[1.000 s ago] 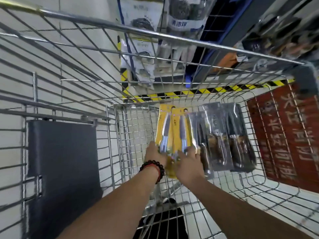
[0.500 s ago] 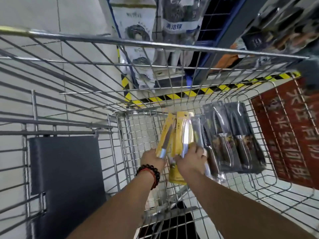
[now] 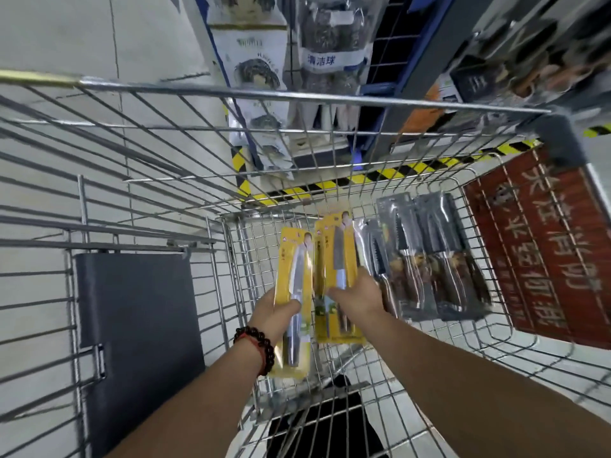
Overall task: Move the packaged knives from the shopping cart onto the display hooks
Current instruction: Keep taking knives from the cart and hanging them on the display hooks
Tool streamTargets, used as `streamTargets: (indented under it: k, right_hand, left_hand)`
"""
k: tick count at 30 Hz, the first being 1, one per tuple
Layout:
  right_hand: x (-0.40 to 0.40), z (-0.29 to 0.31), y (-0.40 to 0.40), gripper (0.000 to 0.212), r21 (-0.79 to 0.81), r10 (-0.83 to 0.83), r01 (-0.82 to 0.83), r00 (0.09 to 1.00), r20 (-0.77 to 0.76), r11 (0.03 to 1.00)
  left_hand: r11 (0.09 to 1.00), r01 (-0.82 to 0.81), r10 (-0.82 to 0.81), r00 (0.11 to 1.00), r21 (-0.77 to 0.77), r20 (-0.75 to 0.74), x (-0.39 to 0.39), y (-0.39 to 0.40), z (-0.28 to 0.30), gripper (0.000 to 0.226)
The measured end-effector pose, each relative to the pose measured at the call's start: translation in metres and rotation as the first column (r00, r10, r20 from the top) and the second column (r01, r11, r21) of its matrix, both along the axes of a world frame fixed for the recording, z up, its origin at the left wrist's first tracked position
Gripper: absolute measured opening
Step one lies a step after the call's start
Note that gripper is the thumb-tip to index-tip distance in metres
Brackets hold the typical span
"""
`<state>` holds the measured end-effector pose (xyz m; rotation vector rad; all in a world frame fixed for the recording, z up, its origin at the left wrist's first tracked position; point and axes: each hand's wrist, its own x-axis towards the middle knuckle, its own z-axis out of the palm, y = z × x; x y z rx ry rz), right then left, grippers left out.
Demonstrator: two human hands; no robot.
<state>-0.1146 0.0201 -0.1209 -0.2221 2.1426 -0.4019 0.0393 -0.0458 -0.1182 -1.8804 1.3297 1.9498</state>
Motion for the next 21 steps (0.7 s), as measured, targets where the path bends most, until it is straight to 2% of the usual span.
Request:
streamTargets:
  k: [2, 4, 6, 8, 10, 11, 13, 15, 16, 19, 21]
  right_hand:
    - [0.000, 0.033, 0.002, 0.076, -0.121, -0.082, 0.090, 0.994, 0.067, 0.988]
    - [-0.002, 0.076, 0.006, 0.062, -0.263, -0.211, 0.250, 0.963, 0.167, 0.932]
    - [-0.005, 0.121, 0.014, 0.052, -0.317, -0.309, 0.395, 0.906, 0.290, 0.862]
    - [-0.010, 0.165, 0.026, 0.025, -0.353, -0.352, 0.474, 0.865, 0.358, 0.806]
    - [-0.016, 0.209, 0.039, 0.007, -0.403, -0.357, 0.476, 0.871, 0.337, 0.781]
    - [-0.019, 0.230, 0.047, 0.006, -0.423, -0.358, 0.474, 0.875, 0.327, 0.772]
    - [-0.021, 0.268, 0.066, 0.005, -0.480, -0.360, 0.459, 0.887, 0.289, 0.748]
    - [-0.024, 0.306, 0.085, 0.011, -0.556, -0.369, 0.442, 0.896, 0.247, 0.704]
    - [-0.024, 0.323, 0.096, 0.018, -0.590, -0.379, 0.441, 0.895, 0.234, 0.676]
    - [-0.019, 0.369, 0.132, 0.028, -0.670, -0.431, 0.428, 0.885, 0.175, 0.606]
    - [-0.012, 0.393, 0.160, 0.025, -0.707, -0.493, 0.446, 0.856, 0.158, 0.549]
  left_hand:
    - [0.998, -0.069, 0.069, 0.997, -0.002, -0.023, -0.002, 0.001, 0.026, 0.058]
    - [0.988, -0.156, 0.154, 0.985, -0.011, -0.073, -0.006, 0.000, 0.059, 0.094]
    - [0.979, -0.183, 0.171, 0.977, -0.089, -0.129, -0.007, -0.001, 0.093, 0.102]
    - [0.973, -0.143, 0.118, 0.983, -0.183, -0.140, -0.008, 0.000, 0.134, 0.091]
    - [0.957, -0.135, 0.094, 0.982, -0.256, -0.165, -0.012, 0.002, 0.176, 0.093]
    - [0.949, -0.141, 0.091, 0.978, -0.281, -0.185, -0.014, 0.005, 0.199, 0.081]
    - [0.939, -0.126, 0.057, 0.974, -0.320, -0.217, -0.020, 0.014, 0.241, 0.037]
    - [0.926, -0.156, 0.065, 0.963, -0.345, -0.261, -0.028, 0.021, 0.276, 0.014]
    - [0.918, -0.158, 0.053, 0.958, -0.362, -0.283, -0.032, 0.026, 0.293, 0.014]
    - [0.918, -0.152, -0.003, 0.921, -0.367, -0.389, -0.043, 0.046, 0.331, 0.041]
    - [0.924, -0.126, -0.063, 0.881, -0.362, -0.469, -0.049, 0.067, 0.359, 0.031]
